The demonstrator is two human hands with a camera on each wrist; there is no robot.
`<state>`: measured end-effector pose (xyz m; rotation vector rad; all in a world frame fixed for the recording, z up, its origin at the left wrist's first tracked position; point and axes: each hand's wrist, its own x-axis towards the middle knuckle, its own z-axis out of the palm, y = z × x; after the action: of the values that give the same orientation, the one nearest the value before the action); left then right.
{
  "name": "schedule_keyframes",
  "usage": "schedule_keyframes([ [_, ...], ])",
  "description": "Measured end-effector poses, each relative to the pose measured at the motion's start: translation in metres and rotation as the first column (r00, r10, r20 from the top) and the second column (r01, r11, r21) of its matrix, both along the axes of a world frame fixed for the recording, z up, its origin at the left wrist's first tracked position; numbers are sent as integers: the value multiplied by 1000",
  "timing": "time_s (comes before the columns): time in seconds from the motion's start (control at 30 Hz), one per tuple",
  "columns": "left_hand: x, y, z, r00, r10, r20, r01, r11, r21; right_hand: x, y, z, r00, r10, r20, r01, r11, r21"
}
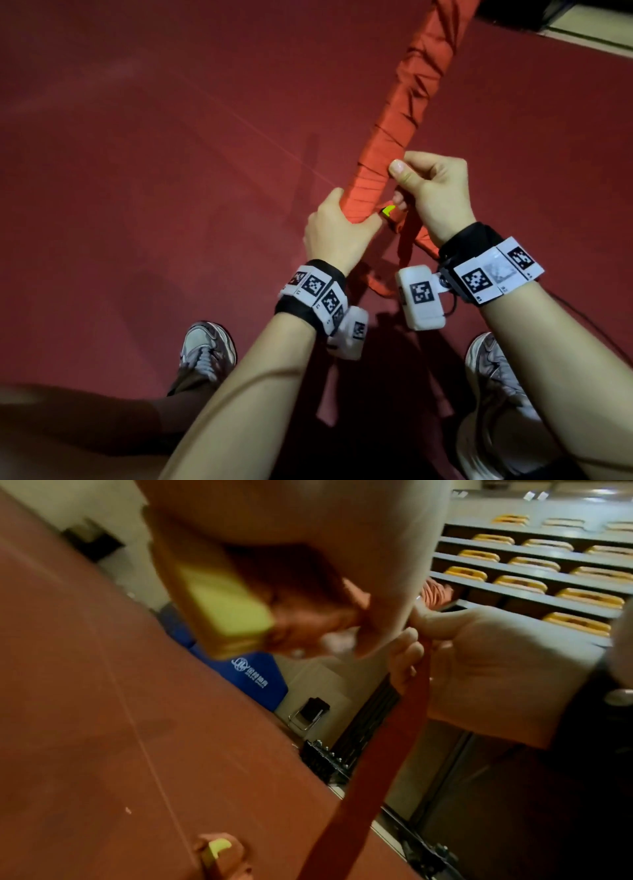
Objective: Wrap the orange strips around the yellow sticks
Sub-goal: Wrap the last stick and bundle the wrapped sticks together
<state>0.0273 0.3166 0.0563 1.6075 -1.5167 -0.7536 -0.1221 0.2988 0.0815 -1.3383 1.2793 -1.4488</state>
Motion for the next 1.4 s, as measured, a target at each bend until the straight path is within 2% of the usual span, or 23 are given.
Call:
schedule_keyframes([
  [0.07,5,-3,3,963,-77,-258,77,997,-12,-2,0,6,998,43,46,-42,999,-14],
  [0.13,9,-2,3,853,-134,-504,189,980,59,-6,0,11,990,125,71,-124,992,-20],
  [0.23,9,8,8,715,-252,-653,438,889,137,-4,1,10,933,249,261,-270,962,46],
  [0.3,9,11,8,597,-331,-731,600,789,132,-5,1,4,826,386,409,-444,895,51],
  [0.37,10,10,10,506,-372,-778,701,704,119,-6,6,4,764,473,439,-536,844,24],
  [0.43,11,9,15,512,-389,-766,714,688,129,-6,6,5,819,442,366,-484,875,25],
  [0.47,11,6,16,561,-372,-740,681,715,156,-6,4,5,870,382,310,-412,910,34],
  [0.53,8,-1,15,713,-302,-633,539,814,219,-4,2,3,963,202,177,-214,976,51],
  [0.6,3,-5,12,887,-277,-369,358,917,173,-2,1,-1,996,62,66,-65,997,46],
  [0.63,0,-3,11,948,-244,-205,275,951,138,0,1,-3,999,32,41,-34,998,49],
  [0.7,-9,5,9,989,-106,100,102,994,37,2,4,-6,999,31,30,-33,997,68],
  [0.73,-12,9,8,986,-43,164,46,999,-16,2,5,-6,998,50,47,-54,996,75],
  [0.77,-13,11,7,988,-17,156,26,998,-56,1,5,-6,995,67,69,-72,994,82],
  [0.8,-11,11,7,997,-40,64,45,996,-76,0,4,-4,992,85,93,-93,992,84],
  [0.83,-7,11,8,992,-95,-86,88,993,-83,-1,4,-2,986,111,124,-123,989,86],
  [0.9,1,8,9,915,-214,-342,194,977,-90,-4,4,4,957,203,210,-225,970,92],
  [0.93,4,7,10,876,-259,-408,245,966,-87,-4,5,7,935,257,244,-286,954,90],
  [1.03,10,7,15,795,-354,-493,401,916,-11,-6,7,9,883,383,271,-416,907,71],
  [1.13,18,2,14,723,-406,-559,529,846,70,-11,5,6,870,422,255,-452,889,75],
  [1.27,12,8,20,588,-462,-664,660,749,64,-13,9,4,814,483,322,-523,851,48],
  [1.3,7,11,24,574,-463,-675,668,742,59,-14,9,4,804,480,350,-520,854,23],
  [1.33,2,13,27,589,-458,-665,655,753,62,-15,9,4,813,456,361,-491,871,7],
  [1.4,-3,11,35,669,-453,-589,602,796,72,-17,8,6,875,353,331,-379,925,14],
])
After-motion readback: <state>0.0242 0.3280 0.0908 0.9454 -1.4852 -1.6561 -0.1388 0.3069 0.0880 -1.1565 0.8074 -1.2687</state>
